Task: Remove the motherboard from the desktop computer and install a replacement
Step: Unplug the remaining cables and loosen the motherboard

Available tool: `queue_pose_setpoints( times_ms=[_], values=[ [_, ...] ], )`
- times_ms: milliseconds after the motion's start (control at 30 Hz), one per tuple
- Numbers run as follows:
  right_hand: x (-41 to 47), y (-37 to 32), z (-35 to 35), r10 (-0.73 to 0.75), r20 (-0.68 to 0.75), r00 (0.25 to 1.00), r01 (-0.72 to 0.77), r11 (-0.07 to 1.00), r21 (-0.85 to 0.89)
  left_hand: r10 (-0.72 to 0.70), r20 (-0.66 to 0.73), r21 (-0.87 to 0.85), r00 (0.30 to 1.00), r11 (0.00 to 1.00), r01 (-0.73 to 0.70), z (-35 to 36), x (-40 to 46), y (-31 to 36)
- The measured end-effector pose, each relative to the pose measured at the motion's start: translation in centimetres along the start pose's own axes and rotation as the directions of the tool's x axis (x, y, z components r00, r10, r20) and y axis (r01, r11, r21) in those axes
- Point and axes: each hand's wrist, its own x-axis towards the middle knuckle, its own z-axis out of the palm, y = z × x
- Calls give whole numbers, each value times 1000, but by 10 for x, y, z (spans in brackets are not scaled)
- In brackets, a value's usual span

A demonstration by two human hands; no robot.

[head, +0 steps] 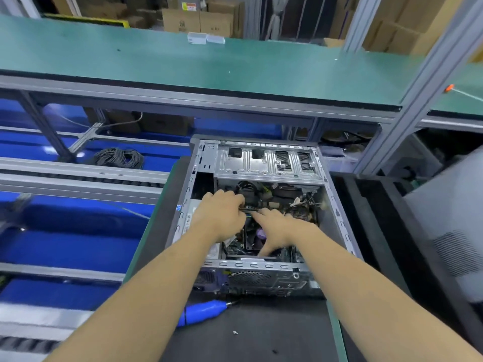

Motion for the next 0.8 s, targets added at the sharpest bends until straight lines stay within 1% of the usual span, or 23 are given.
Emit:
queue_pose_setpoints(
  times_ms=[100, 200, 300, 367, 400, 433, 467, 500, 533, 600, 667, 733, 800],
  values=[
    [-1, -4, -1, -36, -55, 998, 31, 995, -95, -12, -38, -31, 999, 999, 11, 1, -2, -2],
    [-14, -4, -10, -43, -166, 985, 27, 995, -97, -23, -83, -88, 996, 996, 16, 0, -4, 1],
    [-36, 3, -30, -18, -300, 954, 16, 1000, -9, -25, -135, -90, 991, 996, 13, -5, -6, 5],
    [-54, 10, -45, 29, -378, 925, 13, 994, 109, -60, -205, -119, 977, 992, 35, -9, -8, 12],
    [-64, 14, -52, 60, -415, 908, 20, 982, 186, -141, -222, -263, 965, 961, 80, -13, -7, 19],
    [-73, 18, -59, 96, -447, 889, 33, 962, 271, -236, -190, -466, 953, 876, 125, -21, -5, 30],
    [-83, 24, -65, 134, -473, 871, 47, 936, 350, -307, -102, -660, 946, 732, 167, -30, -1, 42],
    [-93, 31, -70, 166, -499, 851, 59, 913, 404, -308, -13, -781, 951, 598, 183, -39, 7, 55],
    [-102, 39, -74, 188, -528, 828, 64, 905, 422, -249, 42, -820, 968, 544, 176, -50, 15, 67],
    [-122, 56, -79, 206, -589, 782, 54, 918, 393, -119, 94, -841, 988, 521, 143, -69, 30, 92],
    [-142, 73, -78, 224, -667, 711, 70, 921, 384, -94, 90, -863, 992, 490, 124, -83, 43, 117],
    [-160, 87, -71, 270, -734, 623, 50, 923, 382, -100, 23, -871, 995, 486, 69, -88, 52, 144],
    [-176, 101, -61, 351, -752, 558, -63, 921, 383, -52, -62, -867, 997, 497, -28, -90, 57, 176]
  ],
)
